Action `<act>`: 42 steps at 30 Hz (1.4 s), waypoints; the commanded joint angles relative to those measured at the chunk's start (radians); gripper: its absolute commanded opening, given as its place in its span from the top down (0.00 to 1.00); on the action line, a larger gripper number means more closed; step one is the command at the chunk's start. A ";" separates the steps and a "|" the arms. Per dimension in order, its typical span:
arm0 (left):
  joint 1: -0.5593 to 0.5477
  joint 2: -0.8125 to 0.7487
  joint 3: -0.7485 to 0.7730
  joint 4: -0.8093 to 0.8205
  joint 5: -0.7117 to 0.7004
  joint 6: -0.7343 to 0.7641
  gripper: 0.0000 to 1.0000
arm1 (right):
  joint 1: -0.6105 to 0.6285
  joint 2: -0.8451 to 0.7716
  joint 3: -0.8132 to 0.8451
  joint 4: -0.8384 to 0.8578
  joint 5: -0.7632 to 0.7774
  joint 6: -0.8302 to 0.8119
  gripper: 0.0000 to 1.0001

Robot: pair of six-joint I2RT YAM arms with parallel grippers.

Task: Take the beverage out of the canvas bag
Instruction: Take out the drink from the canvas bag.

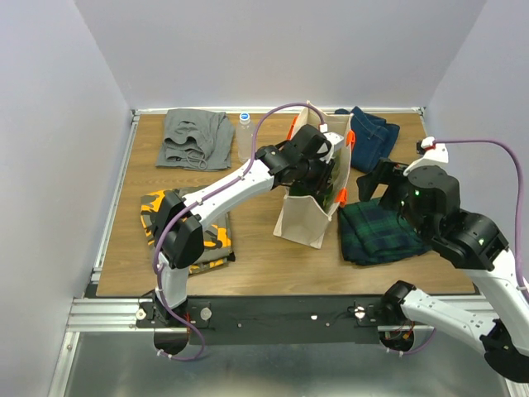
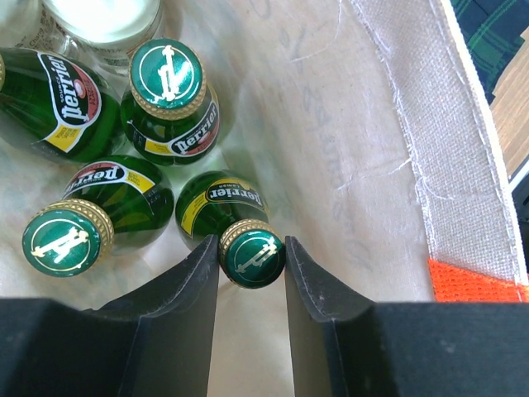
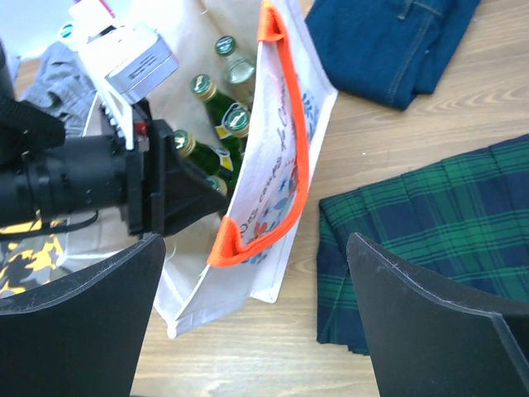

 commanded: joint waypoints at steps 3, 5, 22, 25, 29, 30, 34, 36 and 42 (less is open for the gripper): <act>-0.008 -0.016 0.061 0.001 0.006 0.005 1.00 | 0.005 0.003 0.006 0.008 0.068 0.022 0.00; -0.008 -0.021 0.075 -0.002 -0.009 0.005 1.00 | 0.007 0.004 0.006 0.012 0.064 0.020 0.00; -0.008 -0.017 0.163 -0.040 -0.022 0.031 1.00 | 0.007 0.018 0.003 0.015 0.050 0.018 0.00; -0.008 -0.027 0.158 -0.033 -0.020 0.031 1.00 | 0.007 0.018 0.000 0.015 0.050 0.018 0.00; -0.008 -0.036 0.169 -0.027 -0.022 0.032 1.00 | 0.007 0.016 -0.006 0.013 0.050 0.018 0.00; -0.008 -0.036 0.180 -0.031 -0.022 0.031 1.00 | 0.007 0.015 -0.009 0.015 0.048 0.020 0.00; -0.008 -0.035 0.215 -0.050 -0.029 0.034 1.00 | 0.005 0.012 -0.016 0.016 0.048 0.020 0.00; -0.008 -0.036 0.223 -0.051 -0.026 0.039 1.00 | 0.007 0.010 -0.017 0.018 0.048 0.022 0.00; -0.008 -0.041 0.236 -0.054 -0.026 0.034 1.00 | 0.007 0.007 -0.017 0.016 0.051 0.022 0.00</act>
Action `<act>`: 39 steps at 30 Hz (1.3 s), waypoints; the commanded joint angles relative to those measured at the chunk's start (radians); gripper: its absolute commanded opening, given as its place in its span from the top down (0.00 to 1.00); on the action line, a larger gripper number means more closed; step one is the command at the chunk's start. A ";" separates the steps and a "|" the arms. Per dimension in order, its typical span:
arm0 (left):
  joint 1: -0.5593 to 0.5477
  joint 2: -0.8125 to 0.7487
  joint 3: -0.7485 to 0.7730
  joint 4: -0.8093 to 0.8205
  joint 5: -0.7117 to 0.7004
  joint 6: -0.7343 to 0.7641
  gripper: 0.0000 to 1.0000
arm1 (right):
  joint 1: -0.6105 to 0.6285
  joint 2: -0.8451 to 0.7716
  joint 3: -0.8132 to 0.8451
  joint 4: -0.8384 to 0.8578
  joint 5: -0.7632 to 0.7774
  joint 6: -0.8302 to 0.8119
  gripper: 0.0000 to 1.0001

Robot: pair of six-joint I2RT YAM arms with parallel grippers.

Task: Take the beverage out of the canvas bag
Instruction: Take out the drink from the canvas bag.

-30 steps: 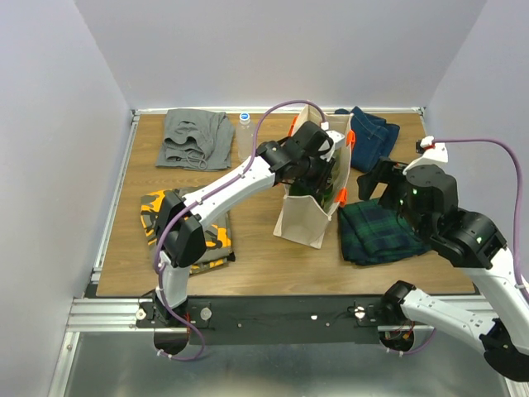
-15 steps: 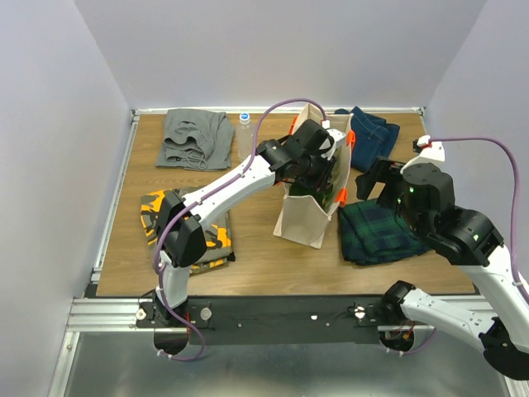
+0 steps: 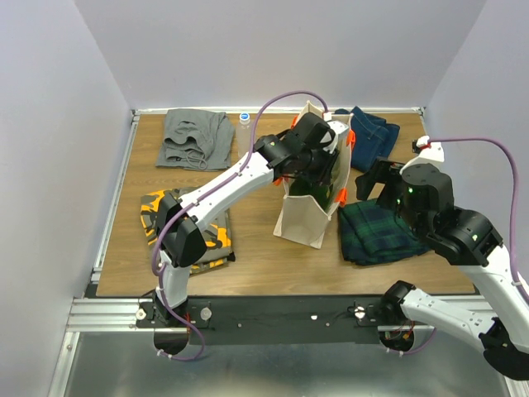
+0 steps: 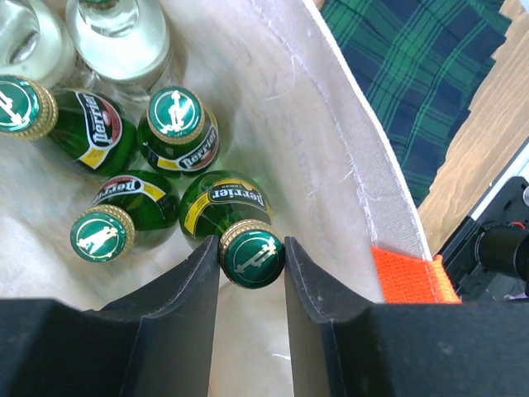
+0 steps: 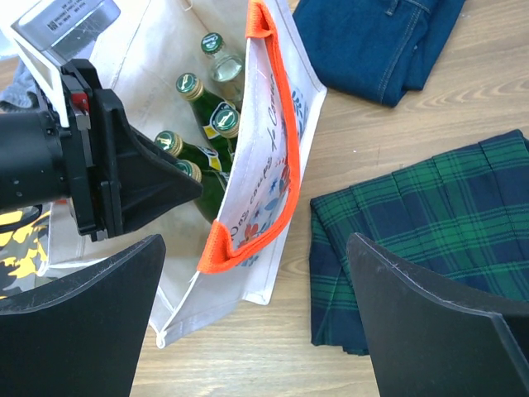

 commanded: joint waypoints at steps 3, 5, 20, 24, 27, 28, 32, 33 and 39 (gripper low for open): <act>-0.005 -0.070 0.061 0.074 -0.008 0.012 1.00 | 0.007 -0.013 -0.008 0.017 0.023 0.015 0.00; -0.005 -0.075 0.064 0.074 -0.010 0.012 1.00 | 0.007 -0.013 -0.010 0.017 0.023 0.015 0.00; -0.005 -0.038 0.213 -0.035 0.009 0.008 1.00 | 0.007 -0.016 -0.011 0.017 0.028 0.015 0.00; -0.003 -0.021 0.301 -0.101 0.035 0.009 1.00 | 0.007 -0.016 -0.011 0.022 0.027 0.015 0.00; -0.005 -0.030 0.314 -0.110 0.052 0.011 1.00 | 0.007 -0.016 -0.011 0.022 0.022 0.015 0.00; -0.005 -0.033 0.314 -0.110 0.053 0.009 1.00 | 0.007 -0.016 -0.010 0.022 0.020 0.015 0.00; -0.005 -0.042 0.314 -0.116 0.062 0.011 1.00 | 0.008 -0.021 -0.008 0.025 0.019 0.018 0.00; -0.005 -0.044 0.316 -0.121 0.062 0.009 1.00 | 0.007 -0.021 -0.007 0.025 0.019 0.020 0.00; -0.005 -0.059 0.317 -0.127 0.059 0.011 1.00 | 0.005 -0.021 -0.007 0.026 0.016 0.018 0.00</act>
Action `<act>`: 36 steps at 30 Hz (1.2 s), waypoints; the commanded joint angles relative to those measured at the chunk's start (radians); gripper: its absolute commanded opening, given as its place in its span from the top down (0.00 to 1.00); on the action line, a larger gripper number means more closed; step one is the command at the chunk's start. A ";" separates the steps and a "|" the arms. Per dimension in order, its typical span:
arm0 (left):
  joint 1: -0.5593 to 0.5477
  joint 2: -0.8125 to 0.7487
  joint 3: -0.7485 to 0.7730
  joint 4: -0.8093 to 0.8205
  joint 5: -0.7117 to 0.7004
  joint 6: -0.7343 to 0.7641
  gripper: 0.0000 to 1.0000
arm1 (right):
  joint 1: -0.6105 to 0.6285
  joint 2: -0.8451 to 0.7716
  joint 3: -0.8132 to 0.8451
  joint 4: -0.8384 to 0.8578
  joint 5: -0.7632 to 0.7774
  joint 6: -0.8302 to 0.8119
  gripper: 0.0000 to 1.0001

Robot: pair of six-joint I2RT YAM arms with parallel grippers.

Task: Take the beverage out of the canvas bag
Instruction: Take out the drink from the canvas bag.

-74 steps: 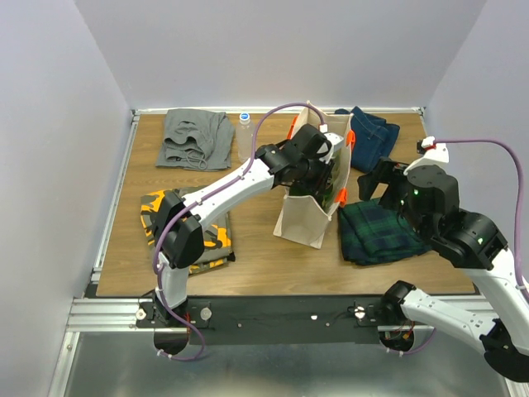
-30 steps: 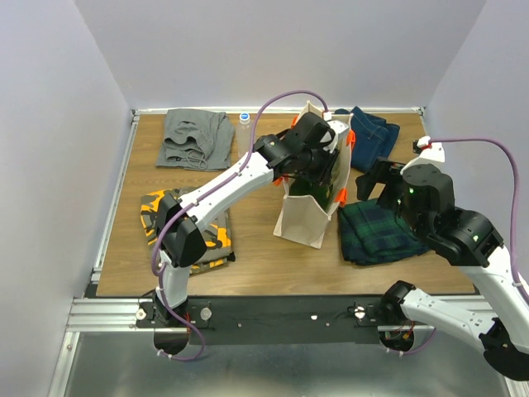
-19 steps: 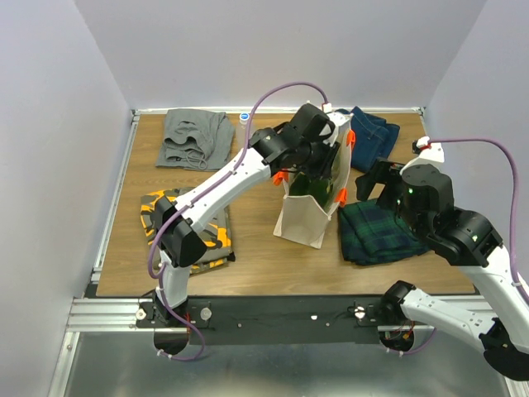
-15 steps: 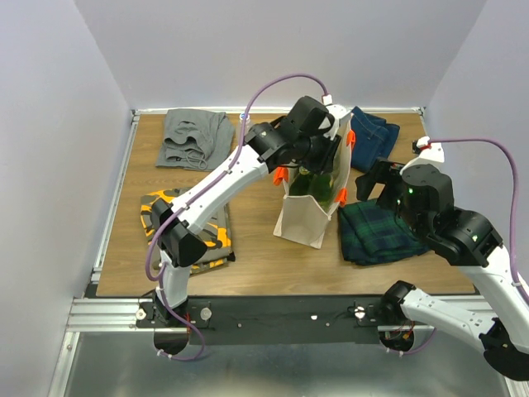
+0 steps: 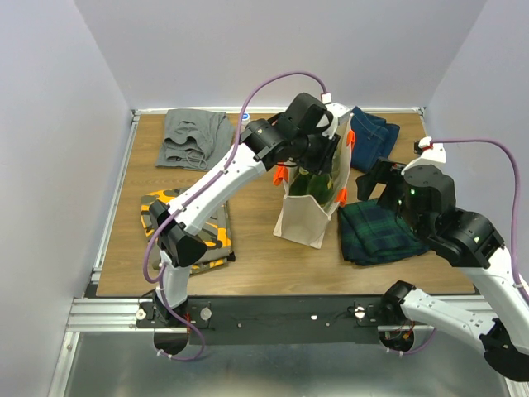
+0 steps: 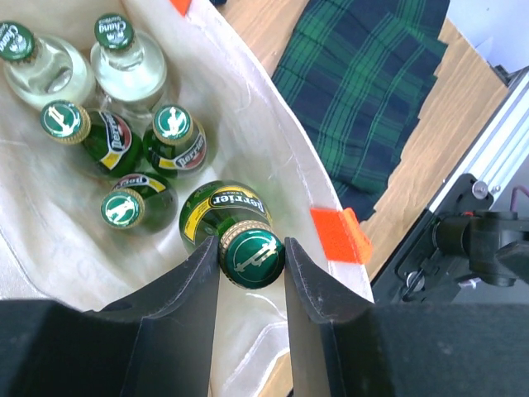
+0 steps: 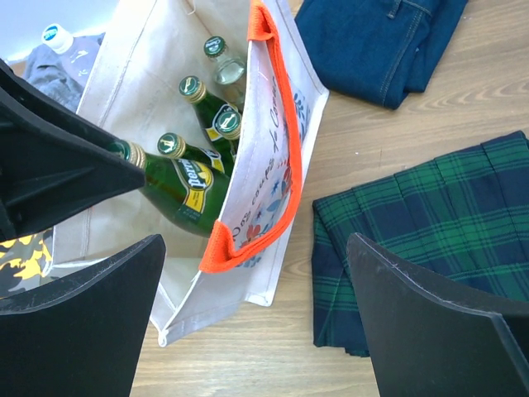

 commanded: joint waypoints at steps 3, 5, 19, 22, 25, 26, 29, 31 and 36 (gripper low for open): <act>-0.005 -0.072 0.057 0.069 0.034 0.009 1.00 | 0.006 -0.009 -0.003 0.021 0.014 0.016 0.00; -0.003 -0.078 0.067 0.066 0.031 0.010 1.00 | 0.006 -0.007 -0.003 0.025 0.011 0.016 0.00; 0.000 -0.124 0.095 0.084 0.028 0.023 1.00 | 0.006 -0.009 -0.012 0.030 0.013 0.018 0.00; 0.000 -0.142 0.093 0.095 0.002 0.033 1.00 | 0.006 -0.009 -0.020 0.035 0.014 0.019 0.00; 0.000 -0.159 0.095 0.112 -0.010 0.038 1.00 | 0.004 -0.010 -0.023 0.038 0.011 0.019 0.00; 0.000 -0.164 0.095 0.117 -0.010 0.039 1.00 | 0.006 -0.010 -0.023 0.038 0.013 0.019 0.00; 0.001 -0.177 0.096 0.130 -0.017 0.040 1.00 | 0.006 -0.012 -0.024 0.038 0.013 0.022 0.00; 0.001 -0.187 0.095 0.140 -0.023 0.040 1.00 | 0.006 -0.013 -0.024 0.035 0.014 0.021 0.00; 0.001 -0.208 0.095 0.153 -0.040 0.043 1.00 | 0.006 -0.018 -0.030 0.035 0.016 0.027 0.00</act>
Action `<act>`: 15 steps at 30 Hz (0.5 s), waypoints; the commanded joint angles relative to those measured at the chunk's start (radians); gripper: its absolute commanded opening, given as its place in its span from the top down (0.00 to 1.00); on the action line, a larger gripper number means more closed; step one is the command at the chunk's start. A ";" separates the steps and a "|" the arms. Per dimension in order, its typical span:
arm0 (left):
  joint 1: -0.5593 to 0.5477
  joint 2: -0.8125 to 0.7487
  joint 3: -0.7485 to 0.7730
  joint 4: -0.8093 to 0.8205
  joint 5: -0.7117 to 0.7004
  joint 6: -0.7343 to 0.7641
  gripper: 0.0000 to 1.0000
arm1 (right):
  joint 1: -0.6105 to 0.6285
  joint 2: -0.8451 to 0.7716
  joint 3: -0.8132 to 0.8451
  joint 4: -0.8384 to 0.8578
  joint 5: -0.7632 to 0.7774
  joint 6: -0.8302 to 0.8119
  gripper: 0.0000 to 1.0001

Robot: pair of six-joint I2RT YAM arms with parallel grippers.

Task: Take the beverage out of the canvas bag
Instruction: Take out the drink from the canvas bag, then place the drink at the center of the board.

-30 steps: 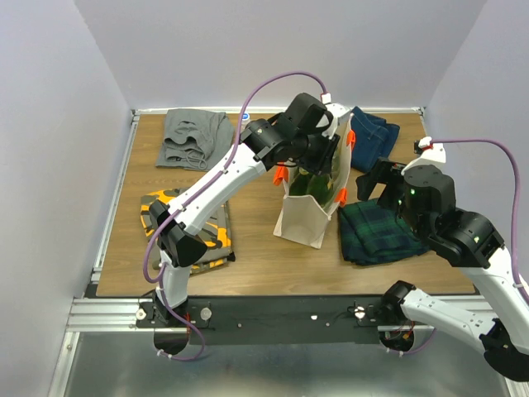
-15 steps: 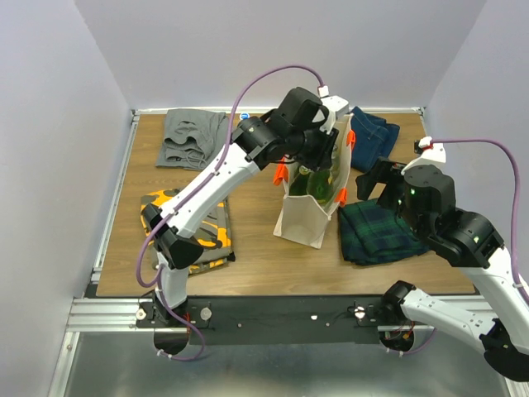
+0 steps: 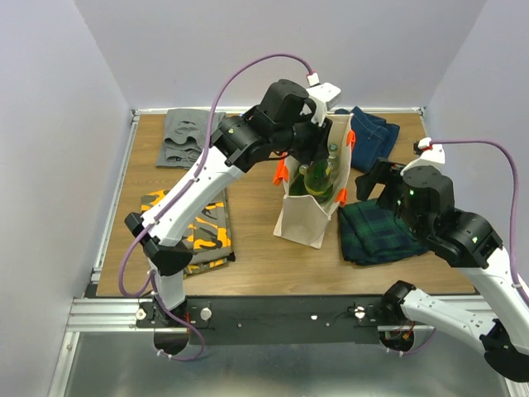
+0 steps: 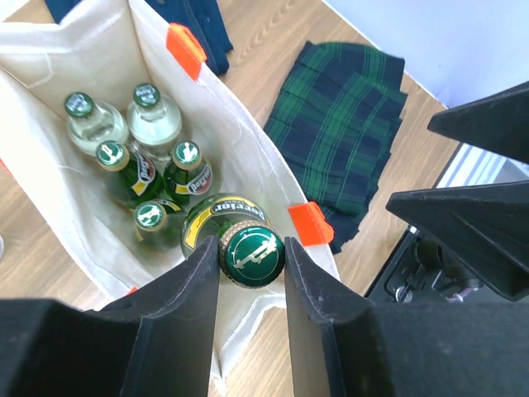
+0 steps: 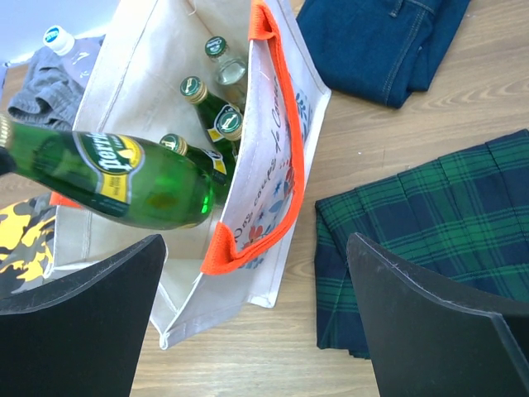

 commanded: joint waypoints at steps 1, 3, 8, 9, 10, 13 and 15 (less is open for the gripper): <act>0.001 -0.095 0.058 0.158 -0.030 0.015 1.00 | 0.006 -0.015 -0.015 0.019 0.013 0.019 0.00; 0.003 -0.104 0.058 0.163 -0.043 0.015 1.00 | 0.006 -0.017 -0.017 0.019 0.013 0.021 0.00; 0.001 -0.124 0.058 0.180 -0.065 0.024 1.00 | 0.004 -0.018 -0.020 0.022 0.010 0.021 0.00; 0.001 -0.126 0.061 0.178 -0.068 0.026 1.00 | 0.006 -0.018 -0.020 0.023 0.010 0.021 0.00; 0.001 -0.130 0.061 0.180 -0.074 0.027 1.00 | 0.004 -0.018 -0.022 0.023 0.009 0.021 0.00; 0.001 -0.135 0.066 0.183 -0.085 0.034 1.00 | 0.006 -0.018 -0.022 0.020 0.005 0.022 0.00; 0.001 -0.141 0.068 0.183 -0.099 0.037 1.00 | 0.006 -0.018 -0.022 0.022 0.005 0.022 0.00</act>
